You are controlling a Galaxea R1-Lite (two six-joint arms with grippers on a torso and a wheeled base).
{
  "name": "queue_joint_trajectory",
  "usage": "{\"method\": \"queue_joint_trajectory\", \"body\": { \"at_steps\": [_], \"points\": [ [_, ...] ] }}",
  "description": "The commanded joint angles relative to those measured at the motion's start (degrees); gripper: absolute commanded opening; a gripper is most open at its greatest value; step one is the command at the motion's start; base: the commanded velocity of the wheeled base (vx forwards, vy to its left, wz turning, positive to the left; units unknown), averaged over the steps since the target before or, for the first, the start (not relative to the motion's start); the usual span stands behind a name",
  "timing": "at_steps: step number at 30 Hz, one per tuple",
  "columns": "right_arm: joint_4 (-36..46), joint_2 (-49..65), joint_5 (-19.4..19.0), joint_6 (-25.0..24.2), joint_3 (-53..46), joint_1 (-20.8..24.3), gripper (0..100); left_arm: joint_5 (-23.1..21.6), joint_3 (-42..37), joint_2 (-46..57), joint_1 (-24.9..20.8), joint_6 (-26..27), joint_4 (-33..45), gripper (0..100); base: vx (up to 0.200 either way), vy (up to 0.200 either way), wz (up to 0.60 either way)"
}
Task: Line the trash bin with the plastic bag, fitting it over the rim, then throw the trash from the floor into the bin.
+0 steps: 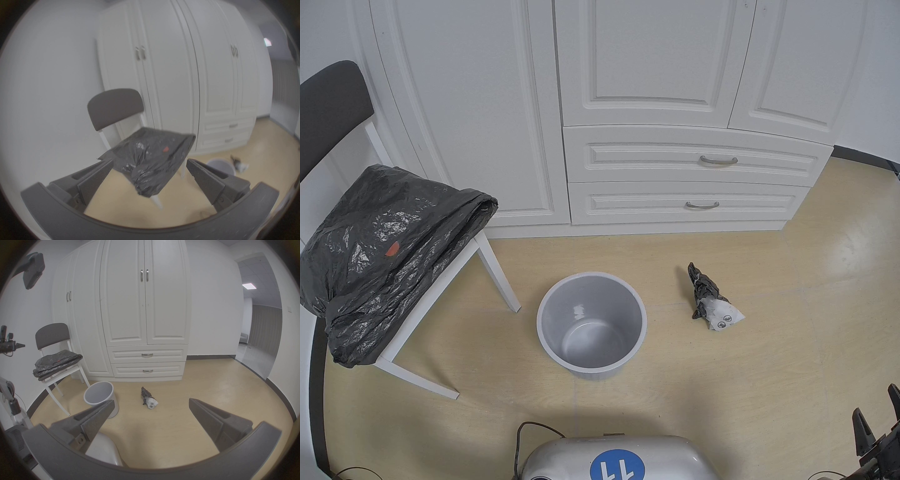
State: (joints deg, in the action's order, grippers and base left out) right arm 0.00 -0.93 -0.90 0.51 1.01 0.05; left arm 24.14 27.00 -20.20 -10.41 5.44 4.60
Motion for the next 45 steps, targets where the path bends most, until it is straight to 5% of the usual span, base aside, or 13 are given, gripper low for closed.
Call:
{"method": "queue_joint_trajectory", "body": {
  "at_steps": [1, 12, 20, 21, 23, 24, 25, 34, 40, 45],
  "points": [
    [-0.1, 0.8, -0.3, 1.3, -0.9, 0.0, 100, 1.9, 4.6, -10.7, -1.4, 5.8, 5.5, 100, 0.0, 0.0, 0.0],
    [-0.4, 0.9, -0.8, 0.9, -1.0, 0.0, 100, 1.6, 8.5, -19.4, -0.5, 17.4, 5.9, 100, 0.0, 0.0, 0.0],
    [-1.1, 0.9, -1.0, -0.6, -0.9, 0.0, 100, 1.0, 7.4, -19.9, 1.0, 20.8, 6.2, 100, 0.0, 0.0, 0.0],
    [-3.1, 0.9, -1.2, -4.1, 0.8, 0.0, 100, 0.9, 7.1, -20.0, 1.0, 21.8, 6.3, 100, 0.0, 0.0, 0.0],
    [-5.5, -1.2, -4.9, -21.9, 12.8, -0.1, 100, 0.9, 6.6, -19.4, 1.6, 24.4, 6.4, 100, 0.0, 0.0, 0.0],
    [-5.5, -1.2, -4.9, -21.9, 12.8, -0.1, 100, 0.9, 6.6, -19.4, 1.6, 24.4, 6.4, 100, 0.0, 0.0, 0.0],
    [-2.9, -4.7, -8.8, -28.7, 20.7, 0.1, 100, 0.7, 6.0, -19.6, 3.0, 25.4, 6.8, 100, 0.0, 0.0, 0.0],
    [-1.3, -27.1, -8.3, -20.2, 23.7, 3.4, 100, -6.5, -1.4, -19.5, 4.7, 25.1, 7.6, 100, 0.0, 0.0, 0.0],
    [-11.1, -47.0, -2.3, -20.5, 26.9, 1.7, 100, -6.8, -5.4, -16.6, 6.0, 24.8, 7.6, 100, 0.0, 0.0, 0.0],
    [-17.7, -52.6, -1.9, -21.7, 26.0, 4.7, 100, -6.8, -8.3, -15.7, 7.6, 22.7, 7.2, 100, 0.0, 0.0, 0.0]
  ]
}}
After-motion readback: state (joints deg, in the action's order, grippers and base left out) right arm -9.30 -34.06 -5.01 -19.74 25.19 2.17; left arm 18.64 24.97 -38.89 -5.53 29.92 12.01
